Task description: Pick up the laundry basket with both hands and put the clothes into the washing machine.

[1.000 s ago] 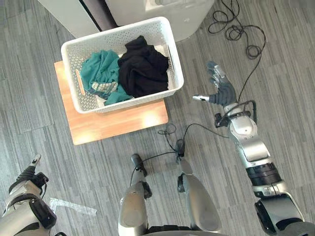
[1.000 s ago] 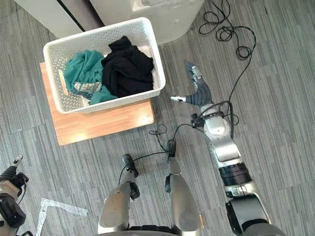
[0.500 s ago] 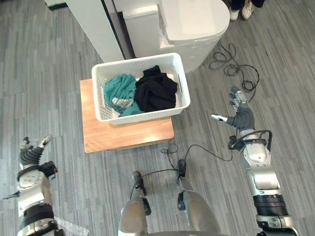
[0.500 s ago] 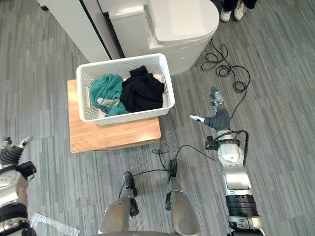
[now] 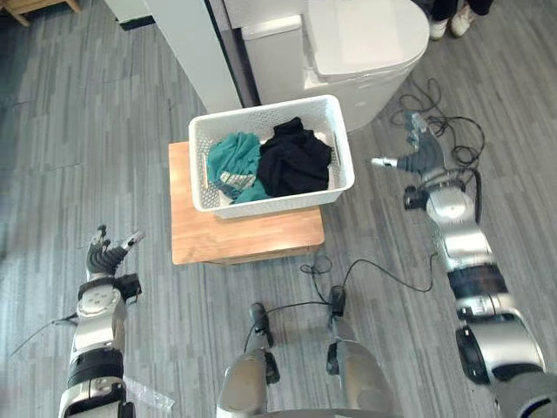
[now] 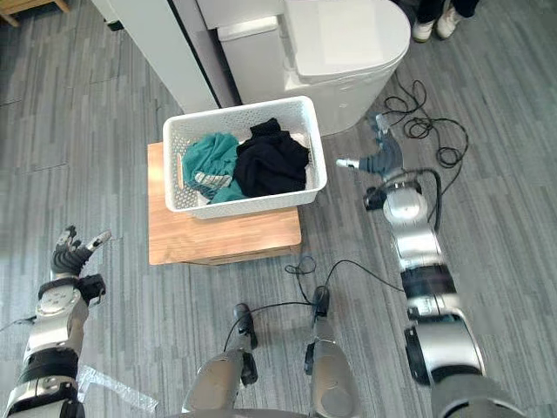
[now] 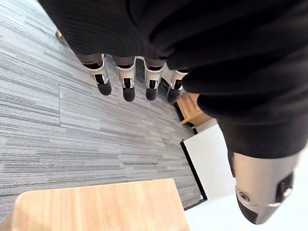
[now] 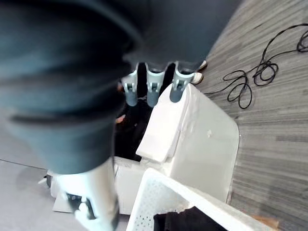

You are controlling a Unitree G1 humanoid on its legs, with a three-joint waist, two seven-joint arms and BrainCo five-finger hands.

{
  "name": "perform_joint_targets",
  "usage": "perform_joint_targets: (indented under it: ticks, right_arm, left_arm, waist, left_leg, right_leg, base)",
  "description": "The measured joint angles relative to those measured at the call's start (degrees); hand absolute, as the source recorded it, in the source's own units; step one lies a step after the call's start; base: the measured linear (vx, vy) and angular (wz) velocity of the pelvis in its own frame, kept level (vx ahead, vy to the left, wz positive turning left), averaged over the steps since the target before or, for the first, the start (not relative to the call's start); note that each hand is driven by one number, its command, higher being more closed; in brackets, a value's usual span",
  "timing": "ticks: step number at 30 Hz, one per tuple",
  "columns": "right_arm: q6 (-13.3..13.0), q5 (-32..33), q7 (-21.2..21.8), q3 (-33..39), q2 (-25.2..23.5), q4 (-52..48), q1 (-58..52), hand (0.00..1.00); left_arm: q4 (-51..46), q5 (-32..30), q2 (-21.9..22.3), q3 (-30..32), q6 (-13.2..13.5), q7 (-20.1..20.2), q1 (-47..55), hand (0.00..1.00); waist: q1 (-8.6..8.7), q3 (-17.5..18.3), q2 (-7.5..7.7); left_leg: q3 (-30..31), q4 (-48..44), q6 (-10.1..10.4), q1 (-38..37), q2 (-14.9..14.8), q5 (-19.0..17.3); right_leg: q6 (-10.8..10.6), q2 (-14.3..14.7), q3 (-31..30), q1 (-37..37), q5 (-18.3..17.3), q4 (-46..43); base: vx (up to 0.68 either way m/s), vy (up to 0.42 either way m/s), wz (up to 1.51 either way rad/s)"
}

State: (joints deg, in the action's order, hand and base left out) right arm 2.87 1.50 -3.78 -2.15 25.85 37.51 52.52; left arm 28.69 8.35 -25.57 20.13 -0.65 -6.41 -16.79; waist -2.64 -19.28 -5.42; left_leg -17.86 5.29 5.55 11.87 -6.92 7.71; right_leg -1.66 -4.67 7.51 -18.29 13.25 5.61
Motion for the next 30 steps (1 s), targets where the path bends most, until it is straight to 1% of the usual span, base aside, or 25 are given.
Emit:
perform_joint_targets:
  ticks: [2,3,4,6,8,10,12,13,14,17,19,21,26,30]
  right_arm:
    - [0.15,0.00,-0.01,0.01,0.01,2.29,2.17,0.00]
    - [0.19,0.00,-0.01,0.01,0.01,3.63,3.36,0.00]
    - [0.29,0.01,-0.01,0.02,0.16,4.97,4.64,0.00]
    - [0.45,0.00,0.03,0.03,0.55,6.46,6.18,0.00]
    - [1.02,0.00,0.07,0.03,1.23,8.85,8.56,0.00]
    - [1.05,-0.02,0.07,0.04,2.54,10.31,9.58,0.00]
    - [1.12,-0.02,0.15,0.01,3.32,11.84,11.16,0.00]
    - [1.11,-0.04,0.19,0.02,4.10,12.24,11.82,0.00]
    - [1.13,-0.17,0.21,0.00,4.98,14.73,13.54,0.00]
    - [1.14,-0.19,0.22,-0.04,6.51,18.28,15.62,0.00]
    - [1.12,-0.10,0.21,-0.04,7.14,18.90,15.93,0.00]
    - [1.14,0.03,0.22,-0.29,7.30,20.69,16.48,0.00]
    - [1.22,-0.18,0.27,-1.26,6.61,20.71,16.47,0.00]
    - [1.51,-1.12,0.22,-1.27,4.71,20.70,16.45,0.00]
  left_arm:
    - [-0.07,0.01,-0.03,-0.51,0.00,-0.01,-0.97,0.00]
    - [-0.26,0.02,-0.16,-1.21,0.01,-0.01,-1.38,0.00]
    - [-0.78,0.02,-0.57,-2.04,0.00,0.01,-1.82,0.00]
    - [-2.27,0.02,-0.86,-2.08,0.02,0.01,-2.56,0.00]
    - [-2.51,0.03,-1.85,-2.87,0.06,0.01,-4.36,0.00]
    - [-2.84,0.04,-2.25,-4.32,0.08,-0.01,-5.68,0.00]
    - [-3.39,0.06,-2.33,-4.47,0.49,-0.07,-5.86,0.00]
    - [-3.39,0.08,-2.36,-4.64,0.88,-0.06,-6.22,0.00]
    - [-3.39,0.11,-2.93,-4.97,1.15,-0.06,-6.18,0.00]
    - [-3.38,0.46,-3.92,-5.06,1.23,-0.05,-5.56,0.00]
    - [-3.37,1.12,-4.05,-5.12,1.29,-0.05,-5.25,0.00]
    - [-3.33,1.25,-4.07,-6.63,1.40,0.01,-4.73,0.00]
    - [-1.56,2.25,-3.91,-6.82,1.59,0.02,-4.48,0.00]
    - [-1.23,2.34,-3.83,-6.81,1.61,-0.08,-4.66,0.00]
  waist:
    - [-0.25,-0.64,-0.88]
    - [-0.58,-1.02,-1.45]
    - [-1.20,-1.16,-1.71]
    - [-1.32,-1.38,-1.85]
    - [-1.17,-2.99,-2.11]
    - [-1.29,-3.45,-2.50]
    - [-1.24,-3.64,-2.68]
    - [-1.27,-4.10,-2.92]
    - [-1.35,-4.36,-3.20]
    - [-1.51,-4.70,-3.83]
    - [-1.55,-4.88,-4.19]
    - [-1.71,-5.30,-4.94]
    - [-1.74,-5.54,-5.18]
    - [-1.55,-5.54,-5.18]
  left_leg:
    - [0.07,0.00,0.00,0.23,0.03,0.00]
    - [0.01,0.01,0.00,0.40,0.03,0.00]
    - [-0.12,0.01,0.00,1.00,0.02,0.00]
    - [-0.03,0.01,0.03,2.04,0.00,0.05]
    - [0.16,0.01,0.03,2.21,0.01,0.10]
    - [0.52,0.01,0.03,2.77,0.01,0.10]
    - [0.62,0.01,-0.07,3.75,0.05,0.19]
    - [0.71,0.01,-0.05,3.93,0.09,0.23]
    - [0.75,0.01,-0.05,4.46,0.13,0.23]
    - [0.81,0.02,-0.04,5.22,0.14,0.23]
    - [0.76,0.02,-0.04,5.58,0.14,0.23]
    - [0.76,0.03,-0.04,5.71,0.12,0.23]
    - [0.40,0.05,-0.04,5.79,0.04,0.23]
    - [0.34,0.05,0.01,5.77,0.00,0.26]
  right_leg:
    - [0.00,-0.04,0.12,-0.14,0.00,0.00]
    - [-0.01,-0.03,0.05,-0.38,0.00,-0.01]
    - [0.00,-0.01,-0.06,-1.12,0.00,-0.01]
    - [0.05,0.06,0.02,-2.06,0.06,-0.02]
    - [0.06,0.15,0.23,-2.13,0.06,-0.02]
    - [0.05,0.09,0.55,-2.52,0.06,-0.02]
    - [0.05,-0.06,0.64,-3.37,0.06,-0.02]
    - [0.05,-0.13,0.80,-3.48,0.06,-0.03]
    - [0.05,-0.19,0.88,-3.96,0.06,-0.03]
    - [0.04,-0.19,1.02,-4.63,0.05,-0.03]
    - [0.04,-0.19,1.00,-5.03,0.05,-0.03]
    - [0.04,-0.18,1.01,-5.16,0.05,-0.03]
    - [0.04,0.06,0.54,-5.52,0.05,-0.03]
    - [0.04,0.22,0.45,-5.54,0.05,-0.03]
  base:
    - [0.02,0.038,0.03]
    - [0.03,0.040,-0.03]
    - [0.03,0.037,-0.05]
    - [0.01,0.015,-0.01]
    - [0.02,0.036,0.04]
    - [0.02,0.039,0.07]
    - [0.02,0.036,0.06]
    - [0.01,0.028,0.06]
    - [0.01,0.041,0.05]
    - [0.01,0.024,0.02]
    - [0.00,0.000,0.00]
    - [0.00,0.000,0.00]
    - [0.01,0.014,-0.05]
    - [0.00,0.000,0.00]
